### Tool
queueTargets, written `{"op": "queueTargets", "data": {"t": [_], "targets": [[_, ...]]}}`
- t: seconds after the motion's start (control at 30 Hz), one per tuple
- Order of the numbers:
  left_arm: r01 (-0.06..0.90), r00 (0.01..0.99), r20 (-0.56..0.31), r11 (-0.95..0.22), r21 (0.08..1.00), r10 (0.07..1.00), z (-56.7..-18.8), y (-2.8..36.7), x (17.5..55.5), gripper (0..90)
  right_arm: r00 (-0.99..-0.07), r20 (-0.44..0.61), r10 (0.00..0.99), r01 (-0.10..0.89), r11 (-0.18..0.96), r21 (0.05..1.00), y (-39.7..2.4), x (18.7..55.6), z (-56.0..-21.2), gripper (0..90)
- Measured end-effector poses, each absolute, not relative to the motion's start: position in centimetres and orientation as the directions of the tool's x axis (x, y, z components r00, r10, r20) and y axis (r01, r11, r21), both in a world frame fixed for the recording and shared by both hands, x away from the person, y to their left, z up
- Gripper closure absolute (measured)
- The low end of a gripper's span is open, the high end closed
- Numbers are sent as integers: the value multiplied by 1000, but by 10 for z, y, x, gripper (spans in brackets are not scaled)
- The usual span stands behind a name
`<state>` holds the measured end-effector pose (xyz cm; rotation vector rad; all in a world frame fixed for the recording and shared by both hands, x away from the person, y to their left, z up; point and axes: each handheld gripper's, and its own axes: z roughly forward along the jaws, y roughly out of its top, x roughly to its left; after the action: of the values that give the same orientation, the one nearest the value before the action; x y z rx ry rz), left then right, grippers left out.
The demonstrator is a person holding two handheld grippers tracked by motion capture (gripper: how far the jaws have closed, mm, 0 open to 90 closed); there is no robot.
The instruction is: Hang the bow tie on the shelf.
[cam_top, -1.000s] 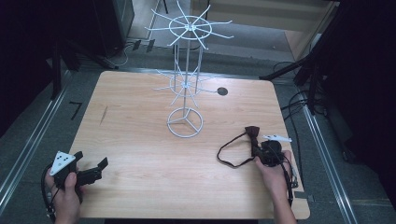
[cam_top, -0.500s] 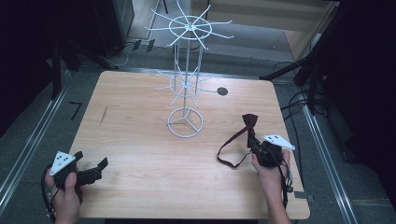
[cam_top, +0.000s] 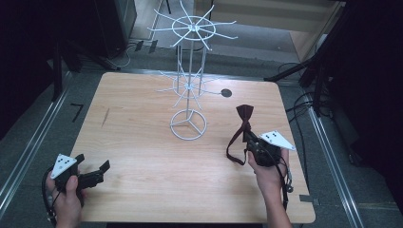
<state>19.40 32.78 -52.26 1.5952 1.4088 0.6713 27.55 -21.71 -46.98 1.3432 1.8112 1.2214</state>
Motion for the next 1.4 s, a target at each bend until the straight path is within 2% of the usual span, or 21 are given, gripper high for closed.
{"op": "queueTargets", "data": {"t": [0.23,0.73,1.4], "targets": [[491,211,-152,30,871,966,-523,328,194,0,-388,61,920,372,96,923,-196,277,-453,838],[492,212,-154,31,870,965,-523,328,194,0,-424,64,903,323,84,943,-174,282,-432,836],[493,216,-153,27,870,964,-523,328,194,0,-405,88,910,309,45,950,-174,280,-426,836]]}}
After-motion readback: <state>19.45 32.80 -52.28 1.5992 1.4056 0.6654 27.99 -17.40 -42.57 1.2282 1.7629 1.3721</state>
